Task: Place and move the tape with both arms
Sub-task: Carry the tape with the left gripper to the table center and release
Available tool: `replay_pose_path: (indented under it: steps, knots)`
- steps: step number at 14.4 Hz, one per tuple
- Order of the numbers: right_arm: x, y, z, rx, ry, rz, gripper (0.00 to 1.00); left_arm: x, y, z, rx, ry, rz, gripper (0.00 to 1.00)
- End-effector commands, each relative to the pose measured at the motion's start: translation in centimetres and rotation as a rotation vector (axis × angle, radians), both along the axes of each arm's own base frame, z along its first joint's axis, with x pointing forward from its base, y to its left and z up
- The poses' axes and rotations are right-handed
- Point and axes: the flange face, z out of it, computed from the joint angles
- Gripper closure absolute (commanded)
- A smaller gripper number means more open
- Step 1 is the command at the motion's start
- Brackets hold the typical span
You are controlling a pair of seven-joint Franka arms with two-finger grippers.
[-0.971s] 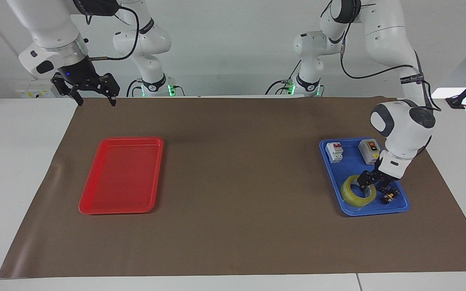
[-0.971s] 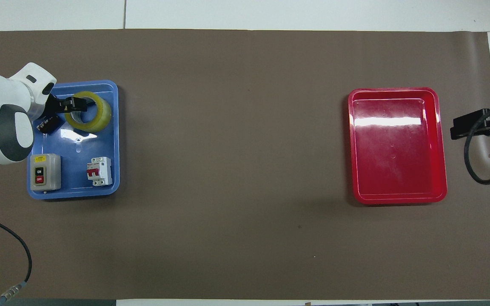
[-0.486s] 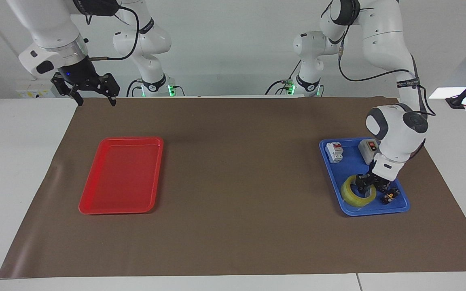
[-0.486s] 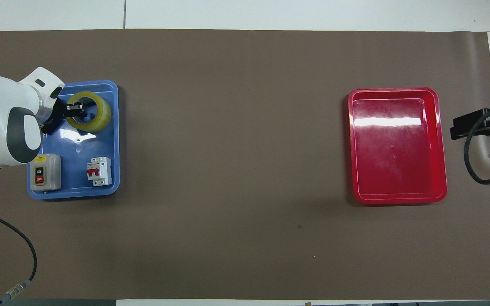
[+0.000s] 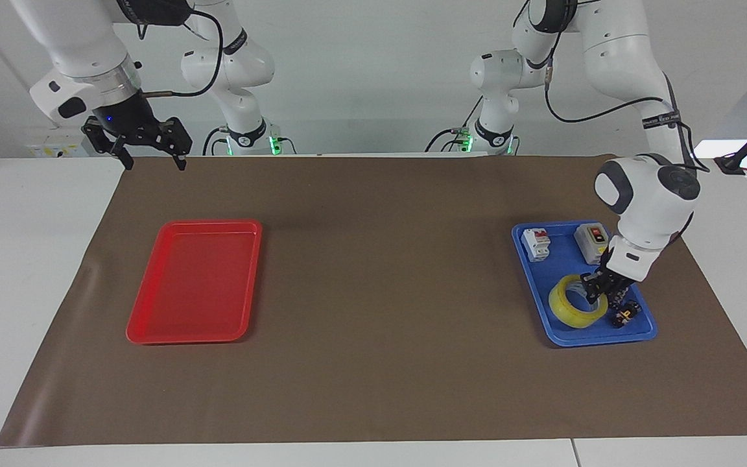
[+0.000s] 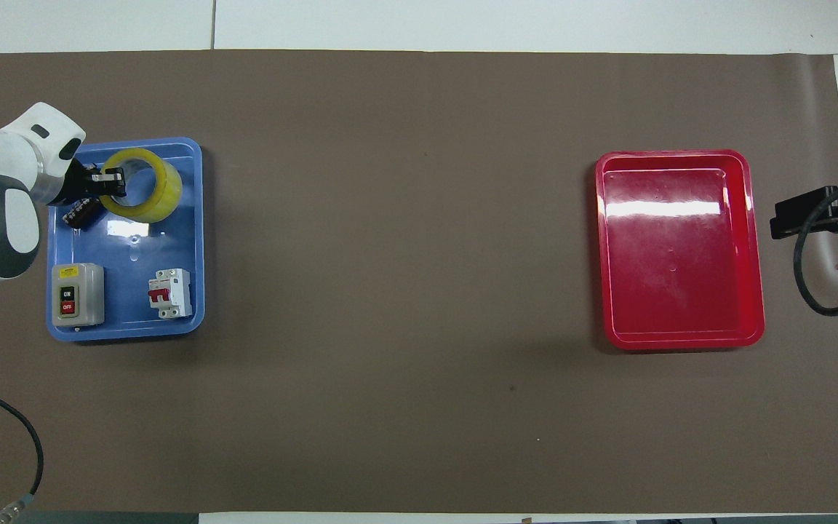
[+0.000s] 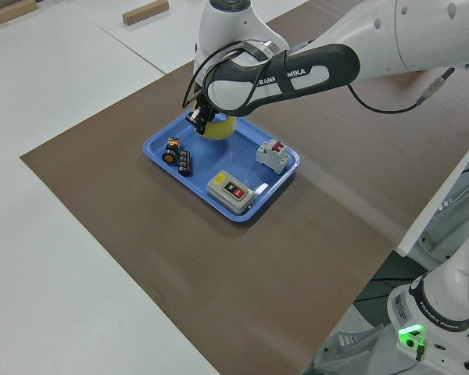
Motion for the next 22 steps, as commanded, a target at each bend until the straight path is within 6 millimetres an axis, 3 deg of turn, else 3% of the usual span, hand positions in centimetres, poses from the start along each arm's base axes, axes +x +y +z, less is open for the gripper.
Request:
replay_pose_path:
  steps: [1,4,7,10,12,16,18,22]
  knots:
    - [0.0,-0.2,0.2,0.008,-0.01,-0.02,0.0,-1.0,-0.6,6.0,0.003,0.033,-0.018,1.0]
    - [0.0,-0.2,0.2,0.008,-0.01,-0.02,0.0,-2.0,-3.7,8.3,0.002,0.056,-0.048,1.0]
    - [0.0,-0.2,0.2,0.008,-0.01,-0.02,0.0,-2.5,-9.7,8.1,0.006,0.05,-0.007,1.0]
    - [0.0,-0.3,0.2,0.008,-0.01,-0.022,0.0,-3.9,-17.5,7.1,0.03,0.05,0.025,1.0]
    - [0.0,-0.3,0.2,0.008,-0.01,-0.022,0.0,-5.5,-22.7,6.0,0.021,0.039,0.048,1.0]
    - [0.0,-0.3,0.2,0.008,-0.01,-0.02,0.0,-8.3,-30.9,4.0,0.015,0.036,0.07,1.0]
    - [-0.1,-0.4,0.2,0.008,-0.01,-0.022,0.0,-9.3,-33.9,2.6,0.018,0.013,0.094,1.0]
    - [-0.1,-0.4,0.2,0.008,-0.01,-0.022,0.0,-12.0,-39.6,-2.5,0.081,0.009,0.099,1.0]
